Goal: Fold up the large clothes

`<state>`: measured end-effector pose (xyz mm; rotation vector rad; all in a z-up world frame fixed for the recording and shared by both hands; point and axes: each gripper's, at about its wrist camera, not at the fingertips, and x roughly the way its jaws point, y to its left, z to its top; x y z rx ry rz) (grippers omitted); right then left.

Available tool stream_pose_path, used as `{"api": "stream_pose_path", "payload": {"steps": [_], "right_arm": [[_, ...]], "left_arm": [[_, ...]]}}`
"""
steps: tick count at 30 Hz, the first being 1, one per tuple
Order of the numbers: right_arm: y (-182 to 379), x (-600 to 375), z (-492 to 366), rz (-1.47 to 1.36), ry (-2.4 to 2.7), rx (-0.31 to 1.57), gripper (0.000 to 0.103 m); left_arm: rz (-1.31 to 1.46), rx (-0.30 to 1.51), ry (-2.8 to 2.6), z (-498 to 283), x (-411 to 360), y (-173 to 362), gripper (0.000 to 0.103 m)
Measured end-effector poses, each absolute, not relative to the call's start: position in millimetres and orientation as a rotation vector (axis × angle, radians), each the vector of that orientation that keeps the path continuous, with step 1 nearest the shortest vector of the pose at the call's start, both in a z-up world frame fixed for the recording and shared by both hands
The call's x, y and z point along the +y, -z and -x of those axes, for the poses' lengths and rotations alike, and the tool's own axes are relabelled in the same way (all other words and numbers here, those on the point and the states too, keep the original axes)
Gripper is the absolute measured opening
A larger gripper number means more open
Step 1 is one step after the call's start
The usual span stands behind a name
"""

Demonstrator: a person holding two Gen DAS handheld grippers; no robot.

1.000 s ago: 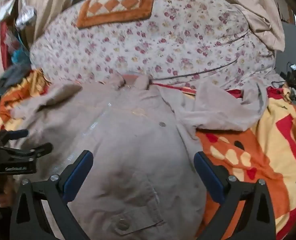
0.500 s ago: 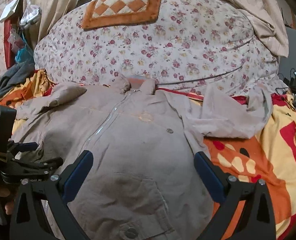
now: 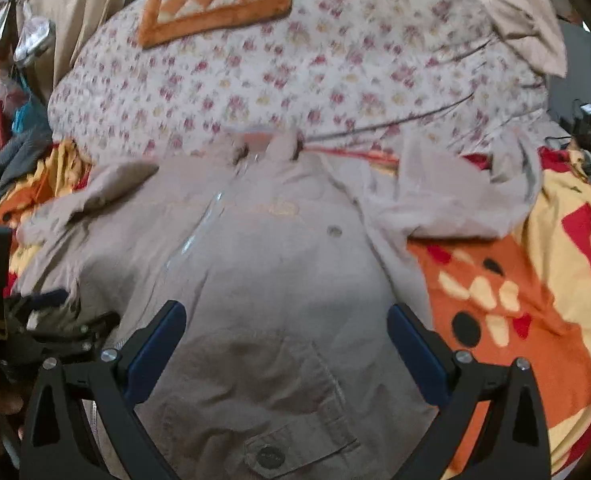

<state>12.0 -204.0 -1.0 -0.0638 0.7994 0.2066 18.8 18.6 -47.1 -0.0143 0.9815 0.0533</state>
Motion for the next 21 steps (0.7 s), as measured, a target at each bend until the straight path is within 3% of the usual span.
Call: {"api": "stream_pose_path", "payload": {"steps": [21], "right_arm": [[8.8, -214.9, -21.0, 0.101, -0.097, 0.824, 0.097]], "left_arm": [[0.011, 0.957, -0.051, -16.0, 18.4, 49.1, 0.091]]}}
